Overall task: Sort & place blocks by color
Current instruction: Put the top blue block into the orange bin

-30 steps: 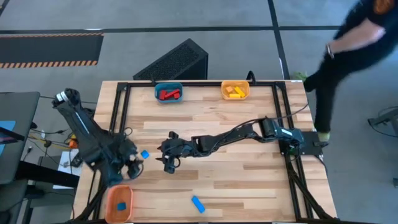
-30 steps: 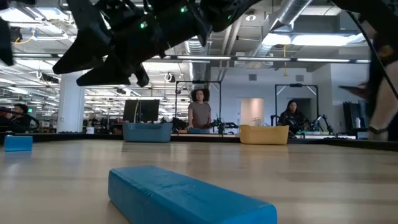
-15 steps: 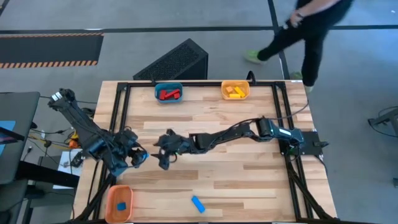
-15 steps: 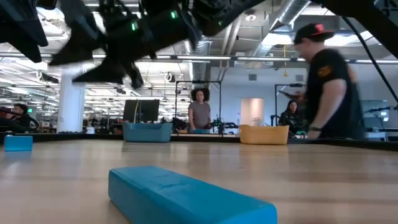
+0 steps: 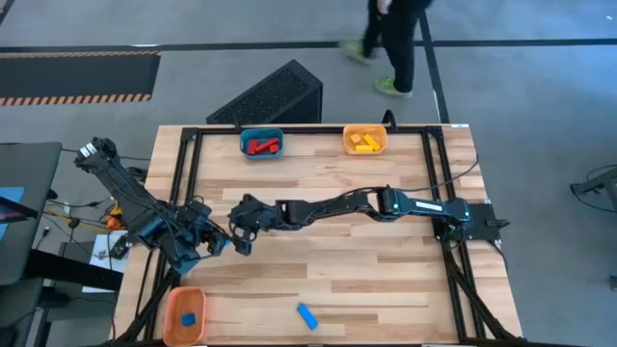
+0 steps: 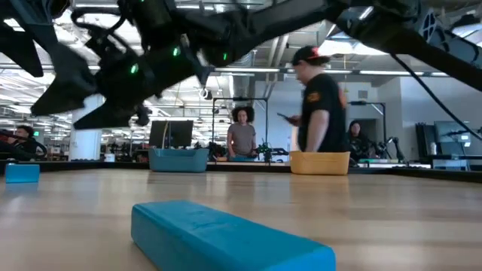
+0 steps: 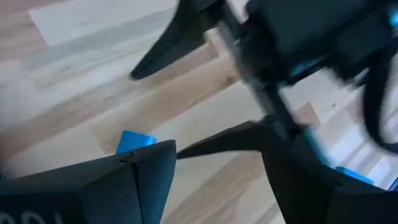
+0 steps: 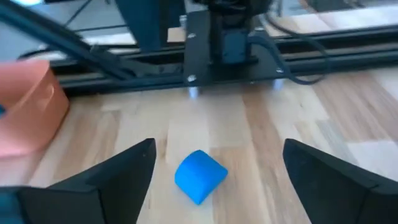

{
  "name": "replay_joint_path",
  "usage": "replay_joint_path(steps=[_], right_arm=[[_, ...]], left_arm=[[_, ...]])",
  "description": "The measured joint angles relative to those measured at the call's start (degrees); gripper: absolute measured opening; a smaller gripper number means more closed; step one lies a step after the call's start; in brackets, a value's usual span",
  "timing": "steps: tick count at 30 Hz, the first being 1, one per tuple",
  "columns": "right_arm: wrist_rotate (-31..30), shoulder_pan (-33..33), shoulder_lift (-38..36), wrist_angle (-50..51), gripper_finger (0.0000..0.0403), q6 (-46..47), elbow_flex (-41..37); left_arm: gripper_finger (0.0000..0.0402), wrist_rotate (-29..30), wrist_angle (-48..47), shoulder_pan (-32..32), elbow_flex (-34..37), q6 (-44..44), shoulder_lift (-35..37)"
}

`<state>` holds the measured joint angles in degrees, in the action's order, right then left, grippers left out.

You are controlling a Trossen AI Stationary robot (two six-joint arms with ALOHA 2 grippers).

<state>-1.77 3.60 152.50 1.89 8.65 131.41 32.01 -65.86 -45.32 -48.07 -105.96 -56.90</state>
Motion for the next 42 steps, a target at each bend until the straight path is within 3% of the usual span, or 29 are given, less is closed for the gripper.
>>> replay_joint_path(steps=[5, 12, 17, 26, 33, 42], right_arm=[[2.47, -0.18, 1.12, -3.48, 0.0376, -2.70, 0.11], [5.36, -2.45, 3.31, -8.19, 0.0364, -3.81, 0.01], [16.60, -2.40, 5.78, -11.28, 0.0346, -6.26, 0.04], [10.37, -2.19, 6.29, -12.98, 0.0356, -9.38, 0.09], [21.23, -1.94, 10.93, -18.06, 0.0364, -10.69, 0.54], [11.74, -1.07, 12.03, -18.81, 0.0364, -11.70, 0.42]], left_arm=[[0.0226, -2.23, 0.27, -0.04, -0.02, -2.10, -0.56], [0.0226, -0.74, -9.40, 0.22, 0.60, -4.23, -1.58], [0.0226, -3.98, -10.28, 0.71, 1.40, -7.10, -1.64], [0.0226, -7.35, -9.17, 0.70, 1.38, -9.70, -1.62], [0.0226, -7.56, -8.18, 0.70, 1.38, -10.14, -1.62], [0.0226, -9.39, -5.97, 0.70, 1.38, -11.37, -2.48]])
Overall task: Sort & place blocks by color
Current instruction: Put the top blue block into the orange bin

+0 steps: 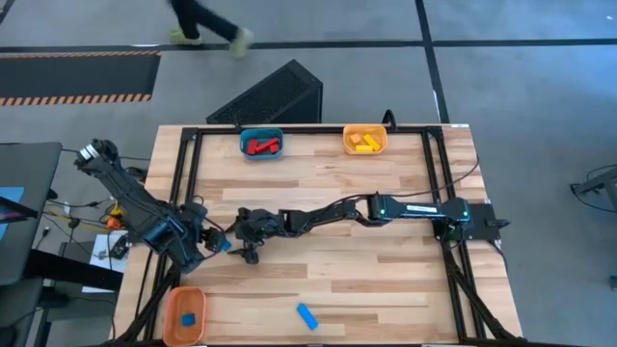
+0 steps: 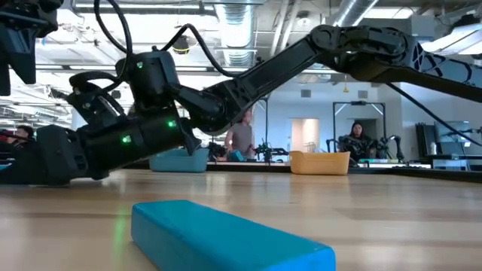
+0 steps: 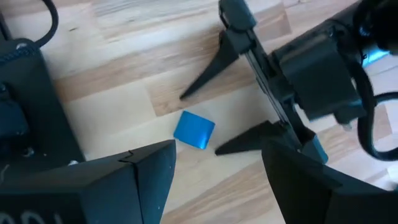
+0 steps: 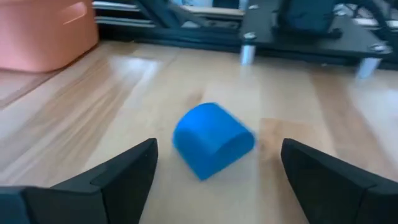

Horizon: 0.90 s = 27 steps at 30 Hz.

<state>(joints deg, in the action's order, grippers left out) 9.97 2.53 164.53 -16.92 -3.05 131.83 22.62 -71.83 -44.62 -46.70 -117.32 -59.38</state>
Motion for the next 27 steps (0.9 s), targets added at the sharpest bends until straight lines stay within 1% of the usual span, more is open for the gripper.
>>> replay_joint_path(steps=[2, 7, 10, 12, 14, 17, 19, 23, 25, 27], right_arm=[[-0.38, -0.26, -0.02, 0.28, 0.0365, -0.01, 0.02], [2.04, -0.19, -0.48, 5.62, 0.0348, -0.21, 0.31], [2.89, 0.47, -0.66, 4.09, 0.0336, 0.08, 0.22], [3.61, 1.41, -0.43, 3.80, 0.0333, 1.43, 1.51], [4.06, 2.12, -0.46, 3.72, 0.0332, 3.33, 2.96], [4.07, 2.77, -0.89, 2.96, 0.0332, 2.20, 3.28], [4.39, 2.95, -0.72, 3.90, 0.0333, 1.78, 3.19], [7.24, 3.81, -0.57, 6.43, 0.0330, 3.04, 3.10], [9.13, 4.42, -0.57, 8.12, 0.0328, 2.70, 3.13], [9.15, 5.09, -0.60, 9.84, 0.0327, 2.32, 3.13]], left_arm=[[0.0226, -0.22, 0.27, 0.00, 0.00, -0.28, -0.68], [0.0226, -1.45, 1.82, 0.00, 0.00, 0.76, -2.25], [0.0226, -1.41, 2.44, 0.00, 0.00, 2.10, -3.57], [0.0226, -1.37, 2.41, 0.00, 0.00, 2.19, -4.37], [0.0226, -1.41, 2.45, 0.00, 0.00, -0.19, -5.34], [0.0226, -1.99, 3.24, 0.00, 0.00, -4.51, -7.17], [0.0226, -4.49, 3.95, 0.00, 0.00, -4.89, -8.66], [0.0226, -9.79, 5.41, -0.03, 0.00, -4.03, -11.46], [0.0226, -10.83, 7.08, -0.18, 0.00, -3.88, -12.20], [0.0226, -10.46, 10.32, -0.24, 0.00, -3.36, -13.00]])
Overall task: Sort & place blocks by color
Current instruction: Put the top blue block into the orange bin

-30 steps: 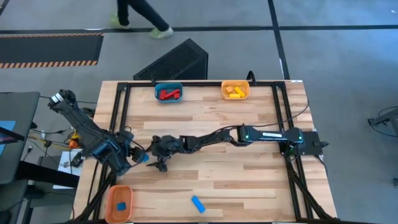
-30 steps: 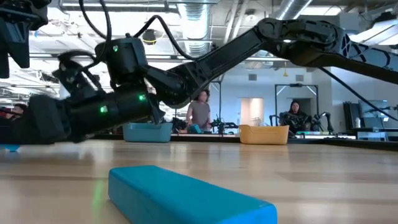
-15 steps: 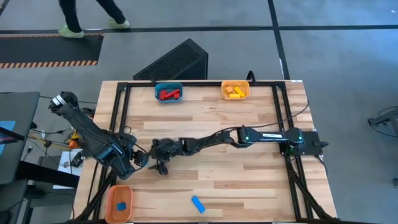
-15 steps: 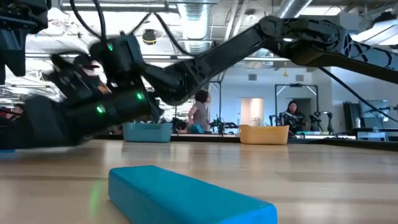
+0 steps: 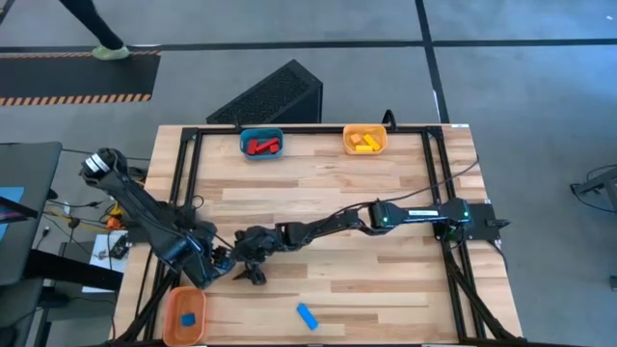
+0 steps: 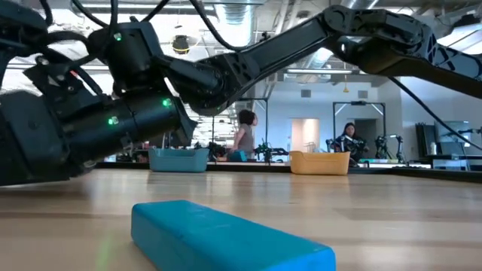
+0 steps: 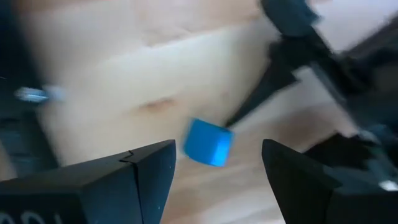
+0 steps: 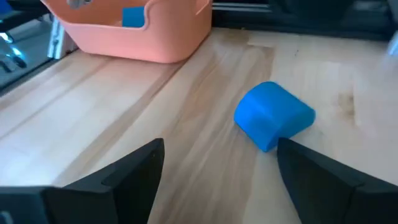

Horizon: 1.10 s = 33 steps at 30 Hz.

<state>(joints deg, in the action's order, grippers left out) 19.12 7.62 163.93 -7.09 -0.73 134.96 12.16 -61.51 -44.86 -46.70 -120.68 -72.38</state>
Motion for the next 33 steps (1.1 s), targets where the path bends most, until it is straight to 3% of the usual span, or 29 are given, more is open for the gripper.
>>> replay_joint_path(steps=[4, 11, 19, 26, 33], right_arm=[[-0.84, 0.77, -0.25, 1.39, 0.0325, 0.99, 0.10], [-1.66, 1.02, -1.73, 4.92, 0.0326, 5.40, 0.10], [-2.15, -1.98, -4.31, 11.24, 0.0326, 4.98, -0.05], [3.03, -4.52, -4.40, 12.42, 0.0327, 7.63, -0.03], [4.00, -5.84, -4.45, 14.75, 0.0327, 5.55, 0.03]], left_arm=[[0.0226, 1.78, 3.80, -0.45, 0.00, 1.02, -2.31], [0.0226, -0.91, 4.30, -2.85, 0.01, 0.84, -8.27], [0.0212, 3.51, 7.64, -3.96, 0.35, 3.55, -12.33], [0.0186, -1.09, 18.08, -3.97, 6.80, 1.53, -12.39], [0.0160, -0.62, 23.52, -3.26, 6.99, 1.77, -12.27]])
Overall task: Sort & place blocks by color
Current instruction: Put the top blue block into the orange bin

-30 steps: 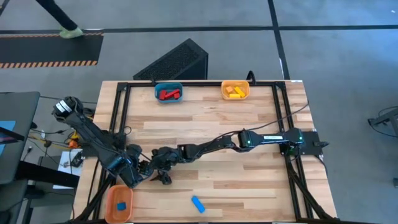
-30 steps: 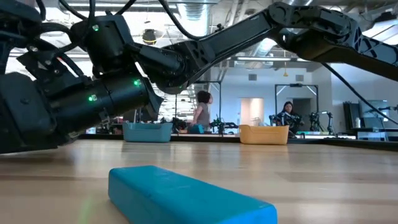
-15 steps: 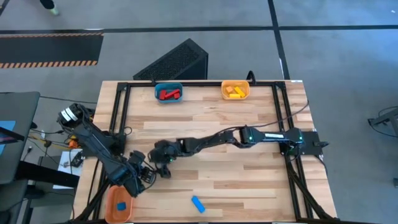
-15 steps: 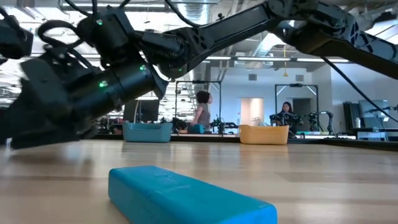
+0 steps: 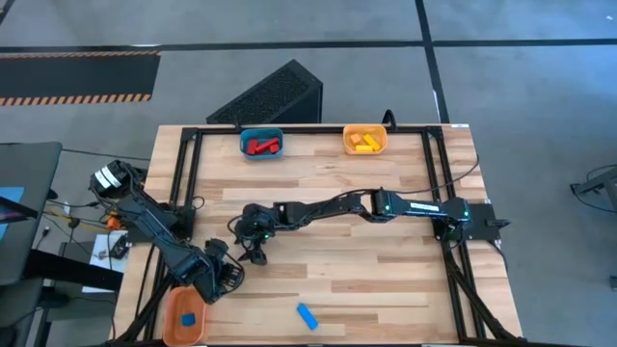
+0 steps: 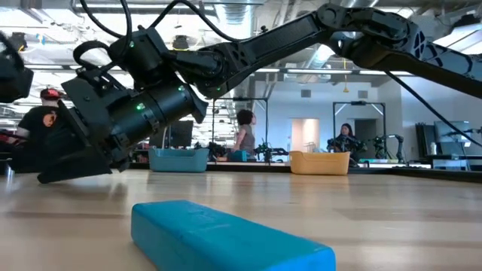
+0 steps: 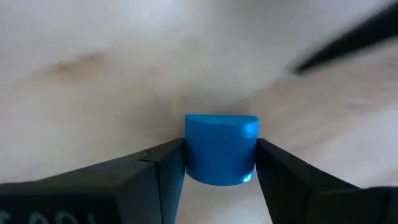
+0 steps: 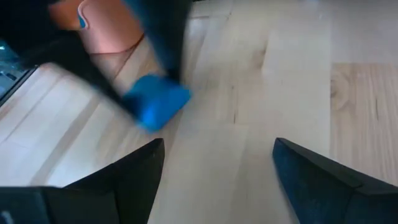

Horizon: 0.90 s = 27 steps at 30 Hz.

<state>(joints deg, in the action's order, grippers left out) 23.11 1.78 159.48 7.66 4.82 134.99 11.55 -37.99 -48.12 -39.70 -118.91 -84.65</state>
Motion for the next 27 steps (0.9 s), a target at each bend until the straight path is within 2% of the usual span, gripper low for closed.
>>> replay_joint_path(steps=[5, 11, 16, 22, 27], right_arm=[[1.46, -0.35, 0.00, 0.50, 0.0327, -0.29, 0.03], [5.47, -0.48, 0.00, 2.43, 0.0327, -0.88, 0.12], [7.60, -0.60, -0.15, 6.94, 0.0327, -5.12, 0.21], [9.52, -1.57, -1.50, 13.10, 0.0327, -6.85, 0.16], [9.57, -2.91, -2.76, 16.14, 0.0327, -6.17, -0.05]], left_arm=[[0.0153, 3.88, 8.22, 0.94, -0.43, 7.77, 0.33], [0.0157, 5.61, 8.35, 1.84, -0.39, 14.13, 0.79], [0.0149, 7.07, 8.32, 2.14, -0.50, 28.33, 1.77], [0.0143, 5.44, 6.06, 3.90, -5.14, 43.17, 1.82], [0.0151, 5.32, -2.97, 5.14, -10.02, 48.42, 1.82]])
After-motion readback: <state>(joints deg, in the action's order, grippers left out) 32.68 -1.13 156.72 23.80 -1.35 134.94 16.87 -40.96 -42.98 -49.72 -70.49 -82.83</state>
